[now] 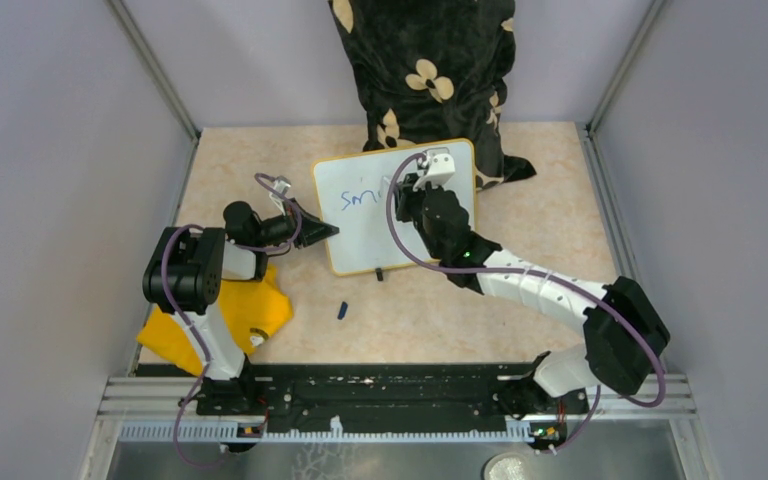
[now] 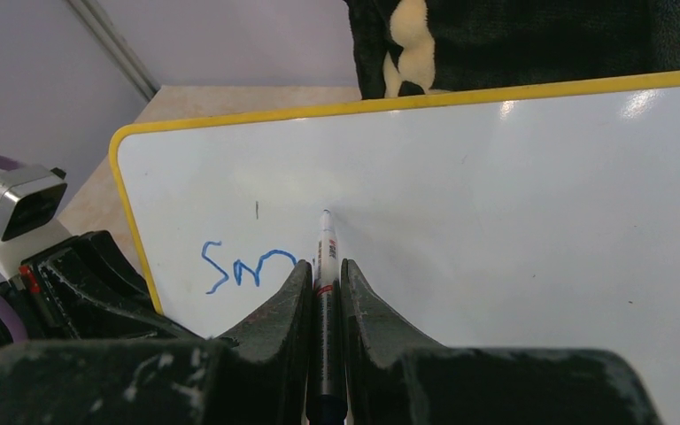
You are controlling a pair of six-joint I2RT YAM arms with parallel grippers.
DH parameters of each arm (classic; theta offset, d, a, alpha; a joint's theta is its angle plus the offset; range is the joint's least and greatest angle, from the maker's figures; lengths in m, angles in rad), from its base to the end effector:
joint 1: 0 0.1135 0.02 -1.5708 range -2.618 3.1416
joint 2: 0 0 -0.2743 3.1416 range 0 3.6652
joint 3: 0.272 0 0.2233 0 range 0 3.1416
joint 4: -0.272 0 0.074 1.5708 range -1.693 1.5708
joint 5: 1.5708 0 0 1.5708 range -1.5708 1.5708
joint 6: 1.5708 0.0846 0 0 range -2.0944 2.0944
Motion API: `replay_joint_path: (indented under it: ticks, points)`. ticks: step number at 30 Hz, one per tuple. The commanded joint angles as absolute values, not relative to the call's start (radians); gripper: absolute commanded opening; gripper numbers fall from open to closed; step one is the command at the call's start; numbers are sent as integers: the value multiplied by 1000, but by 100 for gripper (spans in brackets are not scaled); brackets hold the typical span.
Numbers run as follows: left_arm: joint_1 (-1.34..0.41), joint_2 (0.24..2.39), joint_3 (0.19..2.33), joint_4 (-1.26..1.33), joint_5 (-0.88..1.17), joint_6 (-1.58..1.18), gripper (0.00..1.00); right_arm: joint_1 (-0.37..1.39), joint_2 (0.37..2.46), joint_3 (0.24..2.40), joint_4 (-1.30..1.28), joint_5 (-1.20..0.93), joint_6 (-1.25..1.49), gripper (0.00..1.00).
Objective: Write a sentence on the whiteboard
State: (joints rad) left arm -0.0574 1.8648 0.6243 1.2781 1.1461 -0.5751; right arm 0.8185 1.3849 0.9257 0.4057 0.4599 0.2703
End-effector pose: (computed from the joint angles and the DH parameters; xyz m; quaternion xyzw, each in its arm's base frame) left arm 0.3298 -0.0962 0.1961 0.2283 0.6634 -0.5457 0.4582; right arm 0.2586 0.2213 0.3335 -0.0403 0.7227 0.2054 0.6587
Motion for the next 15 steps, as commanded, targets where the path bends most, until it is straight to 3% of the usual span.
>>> replay_joint_path:
  ticks: [1,15]
  points:
    - [-67,1890,634,1265,1132,-523,0,799,1396,983,457,458,271,0]
    - [-67,1893,636,1247,1129,-515,0,795,1407,950,407,479,285,0]
